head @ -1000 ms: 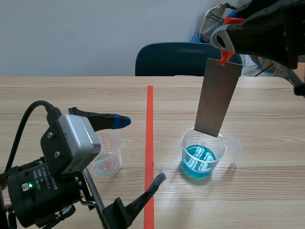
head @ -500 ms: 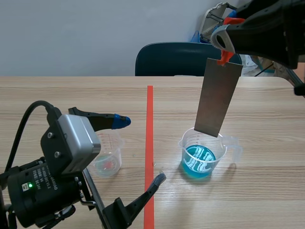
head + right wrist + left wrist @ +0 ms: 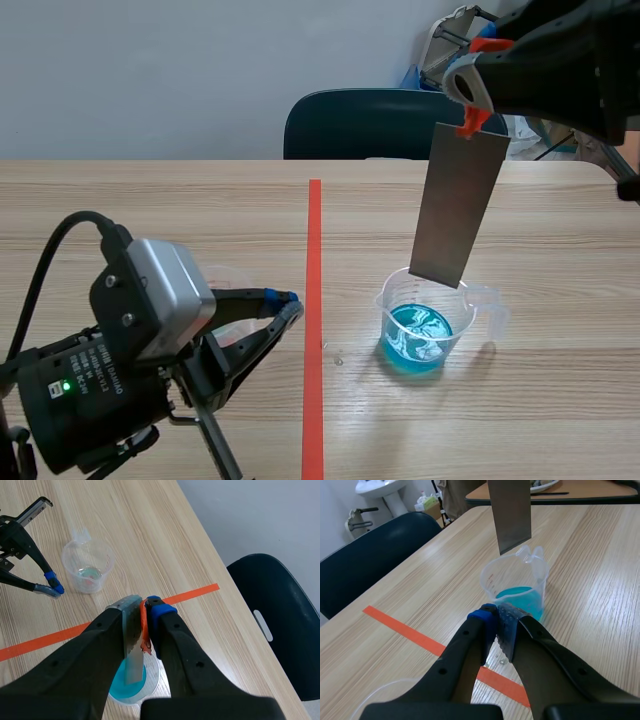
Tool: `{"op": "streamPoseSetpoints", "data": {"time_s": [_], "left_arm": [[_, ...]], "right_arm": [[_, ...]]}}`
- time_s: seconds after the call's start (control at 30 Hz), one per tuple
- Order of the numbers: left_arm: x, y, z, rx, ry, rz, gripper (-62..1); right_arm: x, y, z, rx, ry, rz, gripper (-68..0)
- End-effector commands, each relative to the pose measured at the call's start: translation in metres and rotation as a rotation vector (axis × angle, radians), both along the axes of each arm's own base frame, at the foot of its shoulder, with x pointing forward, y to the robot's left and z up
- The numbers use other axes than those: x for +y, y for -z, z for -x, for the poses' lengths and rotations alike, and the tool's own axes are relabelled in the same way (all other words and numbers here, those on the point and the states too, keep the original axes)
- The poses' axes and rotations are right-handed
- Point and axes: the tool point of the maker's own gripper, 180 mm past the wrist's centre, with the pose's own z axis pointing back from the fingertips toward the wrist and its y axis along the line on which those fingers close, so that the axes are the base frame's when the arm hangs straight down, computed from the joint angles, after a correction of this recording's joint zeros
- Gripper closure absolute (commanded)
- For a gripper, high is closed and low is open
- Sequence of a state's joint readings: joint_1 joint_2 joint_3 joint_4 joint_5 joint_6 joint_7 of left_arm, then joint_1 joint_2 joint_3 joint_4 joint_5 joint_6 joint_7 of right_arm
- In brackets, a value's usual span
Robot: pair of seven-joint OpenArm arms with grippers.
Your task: Do the redox reaction experiment
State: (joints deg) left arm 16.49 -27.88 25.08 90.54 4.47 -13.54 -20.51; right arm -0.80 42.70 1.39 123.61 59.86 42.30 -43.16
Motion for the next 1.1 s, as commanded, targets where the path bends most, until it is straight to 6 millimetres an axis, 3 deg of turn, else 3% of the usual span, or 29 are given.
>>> {"op": "streamPoseSetpoints", "data": {"time_s": [0.0,0.47,0.67,1.07], "left_arm": [[-0.006,-0.018,-0.005,-0.035,-0.008,0.06,-1.5],[-0.025,-0.04,-0.034,-0.07,-0.062,0.108,-1.5],[-0.027,-0.044,-0.038,-0.08,-0.071,0.119,-1.5],[-0.03,-0.017,-0.057,-0.027,-0.121,0.066,-1.5]], "right_arm": [[0.001,-0.008,0.001,-0.031,-0.013,-0.002,-0.6],[0.001,-0.008,0.001,-0.031,-0.013,-0.002,-0.6],[0.001,-0.008,0.001,-0.031,-0.013,-0.002,-0.6],[0.001,-0.008,0.001,-0.031,-0.013,-0.002,-0.6]]}}
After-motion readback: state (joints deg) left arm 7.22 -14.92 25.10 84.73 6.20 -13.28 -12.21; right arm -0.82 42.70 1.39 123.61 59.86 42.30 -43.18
